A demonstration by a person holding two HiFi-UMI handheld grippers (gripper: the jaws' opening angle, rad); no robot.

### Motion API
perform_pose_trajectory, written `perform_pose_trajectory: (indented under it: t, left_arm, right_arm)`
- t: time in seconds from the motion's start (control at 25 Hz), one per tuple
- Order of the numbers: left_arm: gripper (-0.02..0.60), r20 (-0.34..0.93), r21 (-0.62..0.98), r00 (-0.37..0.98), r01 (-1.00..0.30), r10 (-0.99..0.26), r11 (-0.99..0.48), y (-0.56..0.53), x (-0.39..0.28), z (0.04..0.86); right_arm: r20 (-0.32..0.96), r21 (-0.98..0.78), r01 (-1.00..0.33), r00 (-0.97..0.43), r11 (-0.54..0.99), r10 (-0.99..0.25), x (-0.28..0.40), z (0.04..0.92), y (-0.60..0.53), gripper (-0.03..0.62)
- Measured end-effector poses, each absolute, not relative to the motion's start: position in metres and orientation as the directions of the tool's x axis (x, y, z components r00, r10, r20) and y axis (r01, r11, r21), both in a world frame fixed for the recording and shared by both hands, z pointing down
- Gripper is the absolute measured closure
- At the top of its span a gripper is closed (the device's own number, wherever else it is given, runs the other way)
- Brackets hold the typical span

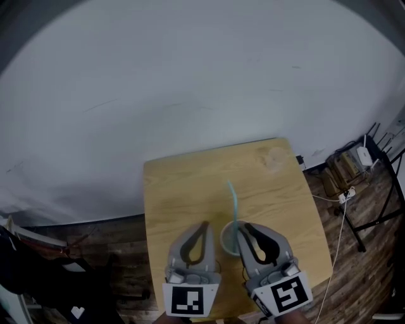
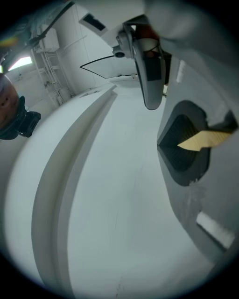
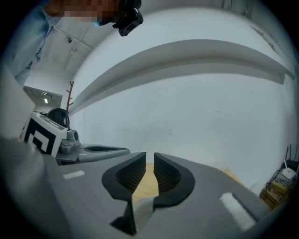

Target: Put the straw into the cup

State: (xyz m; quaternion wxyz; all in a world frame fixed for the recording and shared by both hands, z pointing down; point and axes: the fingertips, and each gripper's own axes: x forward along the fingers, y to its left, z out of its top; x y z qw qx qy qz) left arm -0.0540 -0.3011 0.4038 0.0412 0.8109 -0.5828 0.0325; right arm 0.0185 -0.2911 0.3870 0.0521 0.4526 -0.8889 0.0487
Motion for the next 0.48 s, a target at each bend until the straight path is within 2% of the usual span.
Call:
perform_pose_trajectory:
  t: [0.28, 0.48]
  left_arm:
    - [0.563, 0.018, 0.002, 0.330, -0.944, -0.944, -0.330, -0.285, -0.042, 0.360]
    - [0.563, -0.014, -0.036, 0.334, -0.942, -0.943, -0.333, -0.267, -0.034, 0.334]
  right_arm:
    - [0.042, -0.020, -0.816, -0.578, 0.577, -0.815, 0.021, 0.344, -0.276, 0.586]
    - [0.015, -0.001, -0.806, -0.592, 0.592, -0.806, 0.019, 0.318, -0.257, 0.586]
